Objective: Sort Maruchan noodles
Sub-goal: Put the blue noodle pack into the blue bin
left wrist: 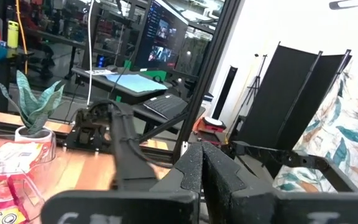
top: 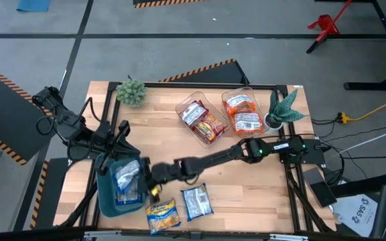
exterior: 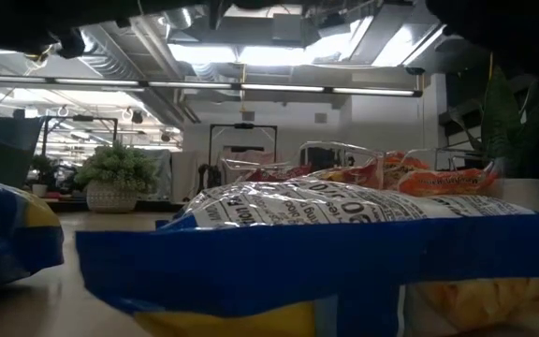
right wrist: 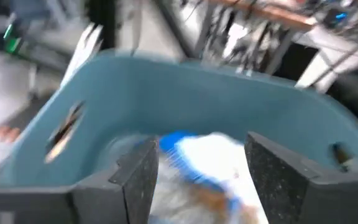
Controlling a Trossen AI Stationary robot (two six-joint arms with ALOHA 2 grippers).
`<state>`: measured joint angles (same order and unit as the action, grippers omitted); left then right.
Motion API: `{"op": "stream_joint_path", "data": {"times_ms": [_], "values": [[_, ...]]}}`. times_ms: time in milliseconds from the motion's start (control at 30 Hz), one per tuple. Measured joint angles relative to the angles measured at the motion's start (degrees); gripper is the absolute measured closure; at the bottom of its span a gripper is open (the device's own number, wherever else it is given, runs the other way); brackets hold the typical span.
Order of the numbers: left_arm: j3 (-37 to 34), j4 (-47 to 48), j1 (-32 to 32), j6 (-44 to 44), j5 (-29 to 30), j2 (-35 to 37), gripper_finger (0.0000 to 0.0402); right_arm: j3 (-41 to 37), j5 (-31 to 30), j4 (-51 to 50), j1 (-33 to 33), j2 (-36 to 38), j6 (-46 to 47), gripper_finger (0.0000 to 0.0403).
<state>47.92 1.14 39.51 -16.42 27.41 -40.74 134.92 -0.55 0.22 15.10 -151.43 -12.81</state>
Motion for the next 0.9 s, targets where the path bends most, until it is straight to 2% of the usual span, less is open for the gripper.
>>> {"op": "stream_joint_path", "data": {"times_ms": [133, 367, 533, 700, 900], "values": [[0.00, 1.60, 0.01, -1.05, -0.04, -0.13, 0.0401, -0.03, -6.47, -5.05, 1.70, 0.02, -1.08, 0.0205], [0.00, 7.48, 0.00, -7.55, 0.99, -1.33, 0.0401, -0.01, -6.36, -6.27, 0.69, 0.02, 0.04, 0.0274], [-0.75, 15.38, 1.42, -20.40, 0.47, -3.19, 0.0401, -0.01, -5.96, -10.20, 0.30, 0.16, 5.26, 0.0307], [-0.94, 25.77, 5.62, -35.69, 3.02, -5.07, 0.0401, -0.03, -2.85, -21.52, 1.29, 3.80, 8.09, 0.0343], [-0.90, 29.49, 9.30, -44.72, 2.05, -5.02, 0.0401, 0.07, -5.96, -32.86, 4.15, 9.59, 7.95, 0.0398]]}}
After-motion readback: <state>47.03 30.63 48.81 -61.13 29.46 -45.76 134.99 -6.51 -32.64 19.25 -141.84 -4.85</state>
